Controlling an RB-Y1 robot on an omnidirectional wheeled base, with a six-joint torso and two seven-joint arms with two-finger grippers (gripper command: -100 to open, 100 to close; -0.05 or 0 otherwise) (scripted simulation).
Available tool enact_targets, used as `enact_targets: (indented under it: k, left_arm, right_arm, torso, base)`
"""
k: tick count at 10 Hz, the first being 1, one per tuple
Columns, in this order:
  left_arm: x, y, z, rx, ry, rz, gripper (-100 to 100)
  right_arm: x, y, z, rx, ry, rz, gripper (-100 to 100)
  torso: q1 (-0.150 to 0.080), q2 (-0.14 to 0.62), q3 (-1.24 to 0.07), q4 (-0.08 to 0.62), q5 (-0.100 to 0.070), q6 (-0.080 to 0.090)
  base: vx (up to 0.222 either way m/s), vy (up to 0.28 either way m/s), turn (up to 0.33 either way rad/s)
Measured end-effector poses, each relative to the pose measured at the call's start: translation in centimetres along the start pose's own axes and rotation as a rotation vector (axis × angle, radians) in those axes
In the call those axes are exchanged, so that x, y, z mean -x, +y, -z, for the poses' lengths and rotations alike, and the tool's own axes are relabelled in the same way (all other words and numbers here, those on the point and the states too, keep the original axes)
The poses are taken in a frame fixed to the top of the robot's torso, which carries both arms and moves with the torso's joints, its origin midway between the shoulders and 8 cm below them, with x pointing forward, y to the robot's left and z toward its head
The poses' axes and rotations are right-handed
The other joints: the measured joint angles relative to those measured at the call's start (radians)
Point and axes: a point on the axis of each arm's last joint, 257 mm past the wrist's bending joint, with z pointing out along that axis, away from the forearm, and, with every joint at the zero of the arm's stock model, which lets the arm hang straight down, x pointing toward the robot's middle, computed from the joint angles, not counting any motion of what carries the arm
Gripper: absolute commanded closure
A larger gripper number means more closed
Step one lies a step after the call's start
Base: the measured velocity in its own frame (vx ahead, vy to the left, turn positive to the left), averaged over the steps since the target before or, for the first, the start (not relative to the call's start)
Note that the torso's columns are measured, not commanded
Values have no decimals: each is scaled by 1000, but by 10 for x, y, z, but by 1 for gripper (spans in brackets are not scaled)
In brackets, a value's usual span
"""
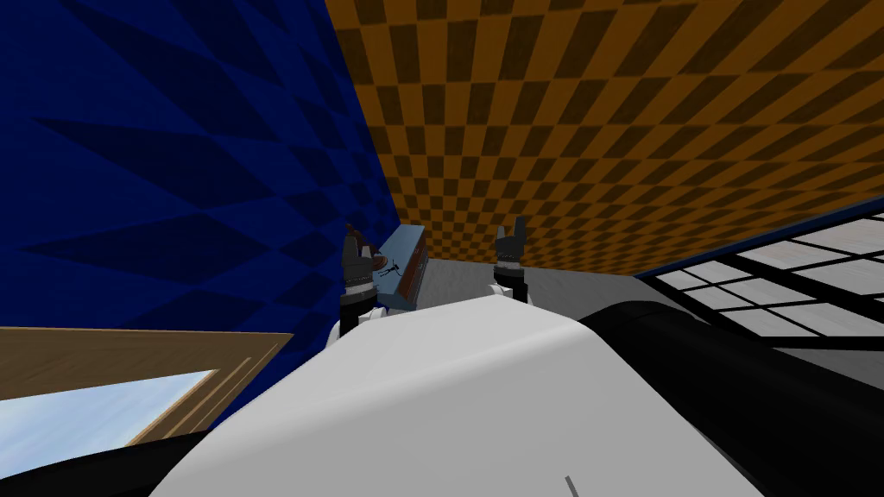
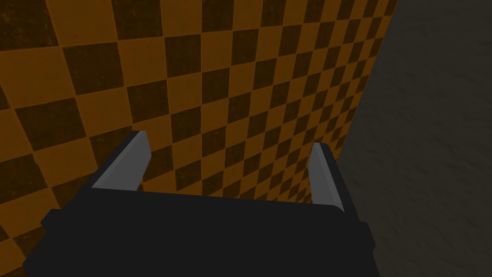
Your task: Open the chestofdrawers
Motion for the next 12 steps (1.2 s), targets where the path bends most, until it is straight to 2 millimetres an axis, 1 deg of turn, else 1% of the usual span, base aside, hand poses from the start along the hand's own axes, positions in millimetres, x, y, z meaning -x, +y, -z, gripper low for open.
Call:
enact_targets:
  k: [1,2,9,10,11,12]
  left_arm:
    - [0,0,0,0,0,0,0]
    - [0,0,0,0,0,0,0]
    - [0,0,0,0,0,0,0]
    - [0,0,0,0,0,0,-100]
    - [-3,4,1,9,21,-5,-100]
    - [-6,9,1,23,42,-9,-100]
  right_arm:
    - [0,0,0,0,0,0,0]
    - [0,0,0,0,0,0,0]
    - [0,0,0,0,0,0,0]
    - [0,0,0,0,0,0,0]
    - [0,0,0,0,0,0,0]
    - [0,0,0,0,0,0,0]
  torso:
    - [0,40,-82,41,0,0]
    - [0,104,-209,105,0,0]
    - [0,618,-1234,617,0,0]
    - [0,691,-1382,691,0,0]
    - [0,724,-1452,724,0,0]
    - [0,733,-1472,733,0,0]
  base:
    - [0,0,0]
    - [0,0,0]
    - [0,0,0]
    - [26,-3,-12]
    - [37,-3,-13]
    - [38,-2,-12]
